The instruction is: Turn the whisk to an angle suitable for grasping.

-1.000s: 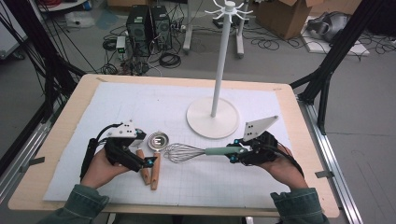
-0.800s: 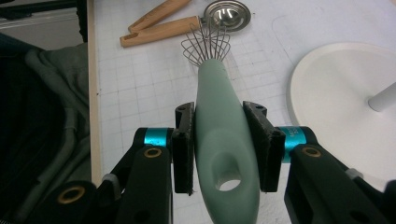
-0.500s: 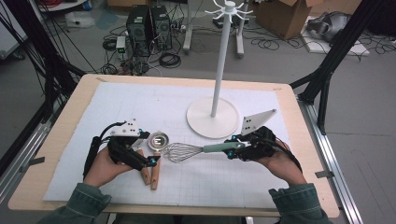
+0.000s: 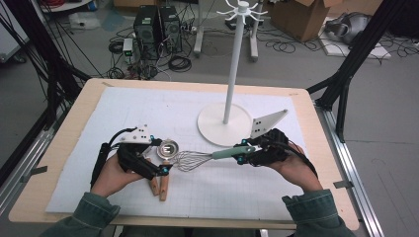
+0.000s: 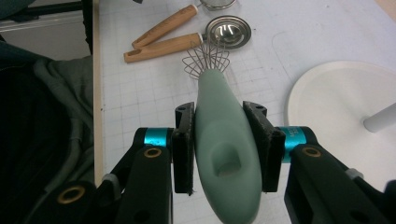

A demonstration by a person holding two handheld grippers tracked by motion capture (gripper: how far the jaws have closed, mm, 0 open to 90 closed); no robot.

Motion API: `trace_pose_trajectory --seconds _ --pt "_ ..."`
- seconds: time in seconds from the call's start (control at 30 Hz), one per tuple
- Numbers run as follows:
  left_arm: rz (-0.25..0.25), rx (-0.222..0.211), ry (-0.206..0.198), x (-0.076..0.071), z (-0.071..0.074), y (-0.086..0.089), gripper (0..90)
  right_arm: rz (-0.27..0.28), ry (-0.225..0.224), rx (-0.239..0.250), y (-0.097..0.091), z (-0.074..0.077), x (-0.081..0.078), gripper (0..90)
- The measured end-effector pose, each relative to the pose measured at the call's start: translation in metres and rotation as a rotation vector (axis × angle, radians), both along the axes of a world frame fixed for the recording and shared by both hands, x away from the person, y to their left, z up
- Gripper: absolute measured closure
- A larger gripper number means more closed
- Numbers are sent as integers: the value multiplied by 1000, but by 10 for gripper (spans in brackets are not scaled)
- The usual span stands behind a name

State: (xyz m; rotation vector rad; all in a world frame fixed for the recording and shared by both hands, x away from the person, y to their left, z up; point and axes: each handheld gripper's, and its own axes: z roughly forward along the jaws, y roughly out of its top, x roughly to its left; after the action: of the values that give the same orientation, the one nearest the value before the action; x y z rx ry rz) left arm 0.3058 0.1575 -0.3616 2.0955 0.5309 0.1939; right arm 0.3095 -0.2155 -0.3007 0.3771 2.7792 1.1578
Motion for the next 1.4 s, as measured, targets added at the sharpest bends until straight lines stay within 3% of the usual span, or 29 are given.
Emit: trace_pose_trajectory --seconds 0.43,0.87,1.27,1.4 --pt "-56 -12 -2 5 9 -19 140 12 -3 -5 8 9 4 658" --pt "-94 -55 1 13 18 -38 257 28 -15 5 19 20 8 658" --pt "-179 -72 -13 18 28 -69 339 31 -20 16 26 26 10 657" --pt "-210 -53 -4 22 31 -80 357 35 -23 21 29 28 11 658"
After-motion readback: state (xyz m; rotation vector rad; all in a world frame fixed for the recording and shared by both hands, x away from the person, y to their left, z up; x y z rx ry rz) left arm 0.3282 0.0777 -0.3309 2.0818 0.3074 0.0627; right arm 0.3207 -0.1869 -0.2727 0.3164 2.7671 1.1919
